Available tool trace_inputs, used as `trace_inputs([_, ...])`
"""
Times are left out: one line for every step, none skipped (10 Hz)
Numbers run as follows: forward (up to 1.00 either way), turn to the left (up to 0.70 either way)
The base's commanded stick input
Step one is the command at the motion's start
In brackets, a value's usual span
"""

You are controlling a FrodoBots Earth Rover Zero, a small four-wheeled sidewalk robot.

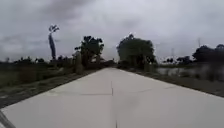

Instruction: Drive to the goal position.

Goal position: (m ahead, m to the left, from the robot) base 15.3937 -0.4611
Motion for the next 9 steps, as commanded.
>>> trace_inputs([0.85, 0.00])
trace_inputs([0.85, 0.00])
trace_inputs([0.85, 0.00])
trace_inputs([0.85, 0.00])
trace_inputs([0.85, 0.00])
trace_inputs([0.85, 0.00])
trace_inputs([0.85, 0.00])
trace_inputs([0.85, 0.00])
trace_inputs([0.85, 0.00])
